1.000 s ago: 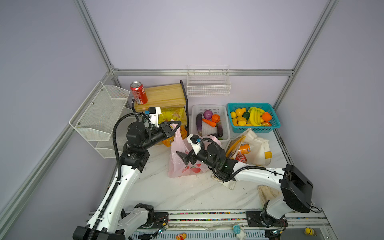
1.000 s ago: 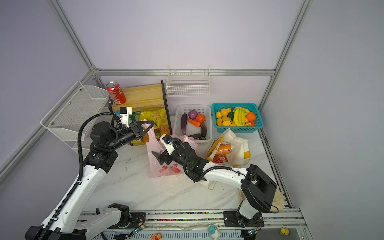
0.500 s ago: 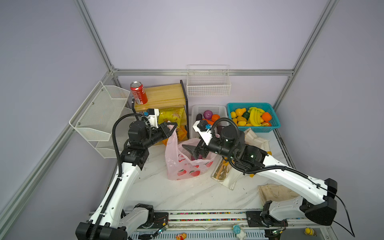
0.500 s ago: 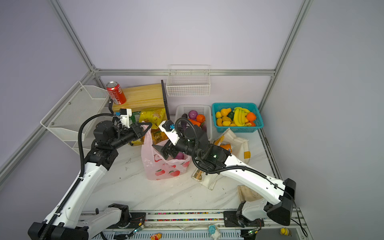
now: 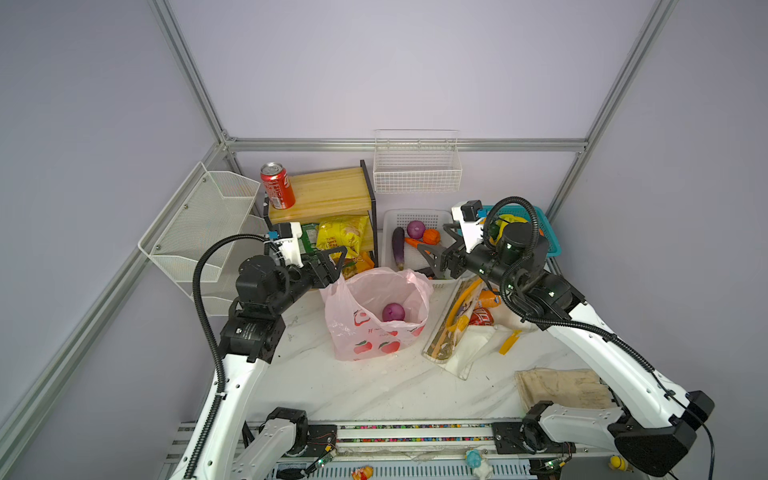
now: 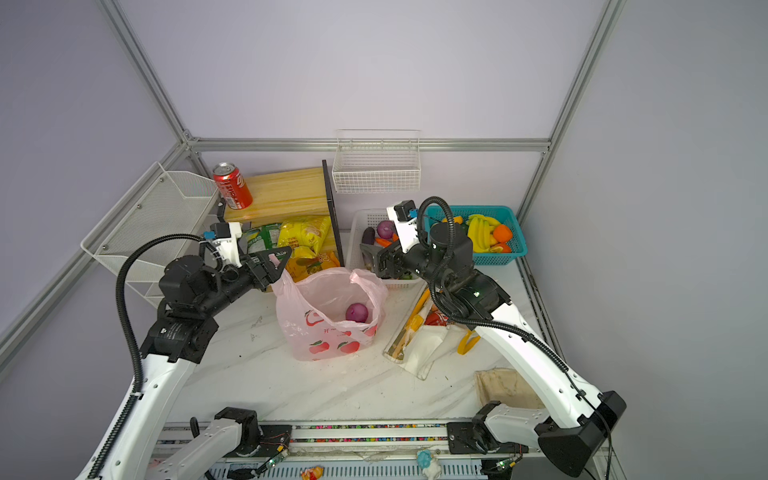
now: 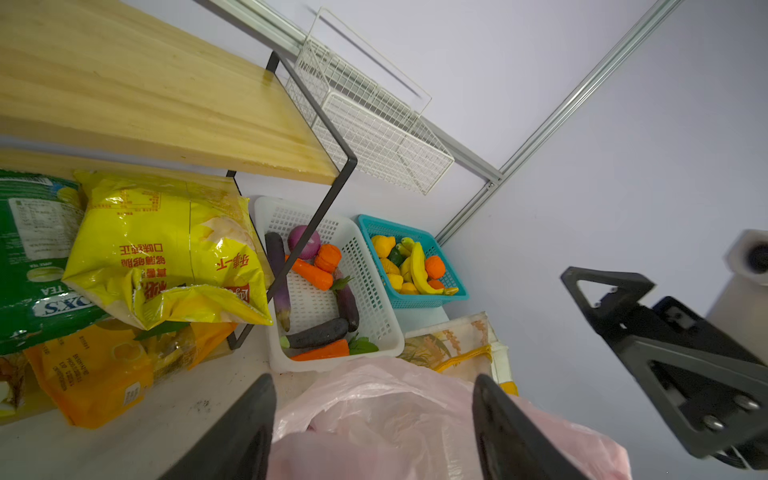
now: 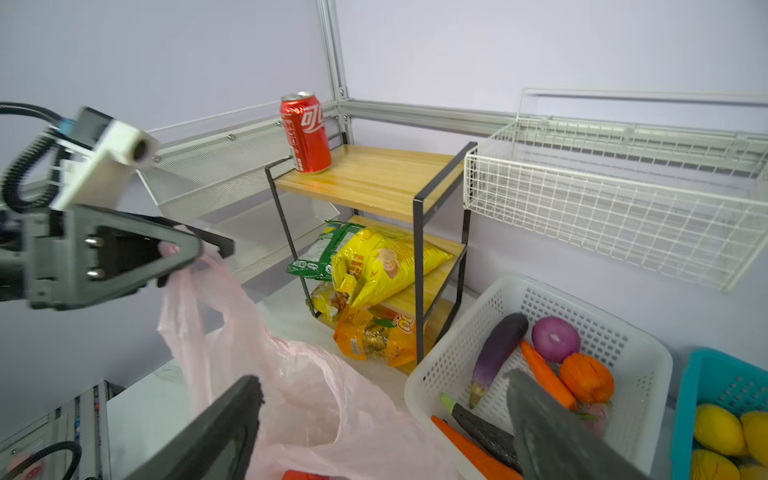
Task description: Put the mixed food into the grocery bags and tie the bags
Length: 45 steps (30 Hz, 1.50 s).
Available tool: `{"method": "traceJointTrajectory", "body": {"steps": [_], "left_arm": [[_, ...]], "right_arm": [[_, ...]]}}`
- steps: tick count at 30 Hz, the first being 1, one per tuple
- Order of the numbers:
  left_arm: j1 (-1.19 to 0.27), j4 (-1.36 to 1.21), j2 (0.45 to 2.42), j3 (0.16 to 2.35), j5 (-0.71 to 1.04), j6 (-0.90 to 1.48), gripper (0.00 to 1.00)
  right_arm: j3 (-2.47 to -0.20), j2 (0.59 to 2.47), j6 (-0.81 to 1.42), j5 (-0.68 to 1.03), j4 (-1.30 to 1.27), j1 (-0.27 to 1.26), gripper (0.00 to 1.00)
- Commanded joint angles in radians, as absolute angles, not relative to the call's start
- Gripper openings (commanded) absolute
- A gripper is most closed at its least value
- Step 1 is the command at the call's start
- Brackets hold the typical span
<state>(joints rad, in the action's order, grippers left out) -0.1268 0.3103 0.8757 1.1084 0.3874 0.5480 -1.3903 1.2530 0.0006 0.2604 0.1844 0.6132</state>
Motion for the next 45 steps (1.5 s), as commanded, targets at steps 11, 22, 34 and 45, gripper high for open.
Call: {"method": "traceJointTrajectory", "body": {"steps": [11,22,34,45], "left_arm": [[-0.636,0.453,1.005,1.448,0.106,0.073,0.77],[-0.836,0.431,1.230,1.546,0.072,0.022,0.83],[-0.841,0.342,1.284,1.474,0.025,0.022,0.48],[-0.773,0.345,1.301,1.479,0.111,0.222,0.00]], "right_arm": [[-1.267,1.327,0.102,0.213,0.127,0.522,0.89],[-1.194,1.292,0.090,0.136,0.127,0.514,0.89],[-1.144,1.250,0.072,0.114,0.117,0.511,0.89],[-0.865,0.940,0.025,0.250,-0.178,0.519,0.91]]}}
